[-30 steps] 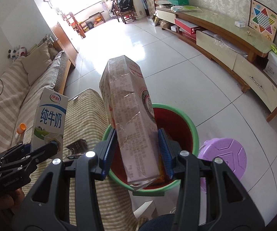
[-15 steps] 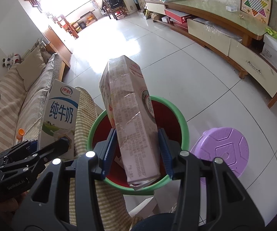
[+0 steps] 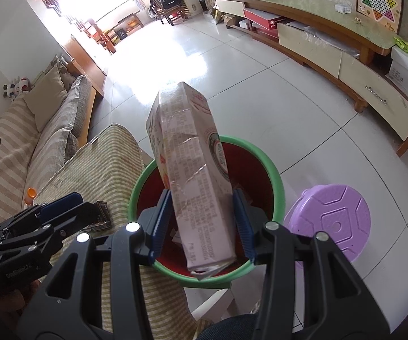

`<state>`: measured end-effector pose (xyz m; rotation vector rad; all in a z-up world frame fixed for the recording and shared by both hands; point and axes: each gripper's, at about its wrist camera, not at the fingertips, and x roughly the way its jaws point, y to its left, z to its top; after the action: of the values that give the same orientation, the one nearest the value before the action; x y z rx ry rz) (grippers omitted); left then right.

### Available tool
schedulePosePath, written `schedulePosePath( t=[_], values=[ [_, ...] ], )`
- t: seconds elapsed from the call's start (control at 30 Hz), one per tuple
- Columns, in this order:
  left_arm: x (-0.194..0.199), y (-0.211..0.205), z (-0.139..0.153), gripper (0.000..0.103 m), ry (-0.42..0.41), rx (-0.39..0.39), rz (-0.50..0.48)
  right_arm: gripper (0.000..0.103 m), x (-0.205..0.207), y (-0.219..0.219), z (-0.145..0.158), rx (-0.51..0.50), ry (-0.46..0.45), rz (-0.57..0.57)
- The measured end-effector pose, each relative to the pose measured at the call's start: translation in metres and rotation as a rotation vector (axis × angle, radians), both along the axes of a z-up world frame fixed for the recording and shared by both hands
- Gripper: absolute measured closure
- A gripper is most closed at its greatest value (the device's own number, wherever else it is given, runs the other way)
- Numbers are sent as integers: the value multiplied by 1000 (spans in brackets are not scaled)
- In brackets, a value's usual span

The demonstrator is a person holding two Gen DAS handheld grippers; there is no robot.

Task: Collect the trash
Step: 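Open the left tool to drop the milk carton into the bucket, then open the right tool to drop the Pocky box into the bucket, then move both open tools back over the table toward the paper bag and cigarette box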

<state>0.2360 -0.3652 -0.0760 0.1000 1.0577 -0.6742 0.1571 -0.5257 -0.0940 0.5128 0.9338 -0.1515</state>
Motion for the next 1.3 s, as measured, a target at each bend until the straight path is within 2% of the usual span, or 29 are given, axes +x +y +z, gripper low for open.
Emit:
schedulePosePath(
  t=[0.07,0.13,0.23,0.27,0.4,0.47,0.57,0.73,0.83,1.3],
  values=[
    [1,6,0,41,0,-3,17,58,2,1,-1,3,3,5],
    [2,11,1,39,-3,-3,31,57,2,4,-1,3,4,5],
    [2,18,5,29,-13,-11,49,29,0,6,2,-11,-5,-2],
    [1,20,7,29,-16,-12,51,27,0,7,4,-16,-12,-5],
    [1,28,15,29,-29,-21,65,23,0,11,11,-24,-21,2],
    [0,34,19,27,-37,-25,73,18,0,15,16,-35,-31,2],
    [-5,47,24,17,-59,-24,92,12,0,23,22,-50,-39,9],
    [-8,80,30,17,-64,-31,146,6,2,47,31,-68,-47,29],
    [-11,108,33,8,-78,-27,195,5,3,65,32,-76,-38,43],
    [-22,252,29,8,-55,-32,424,5,23,181,28,-96,-12,205]
  ],
)
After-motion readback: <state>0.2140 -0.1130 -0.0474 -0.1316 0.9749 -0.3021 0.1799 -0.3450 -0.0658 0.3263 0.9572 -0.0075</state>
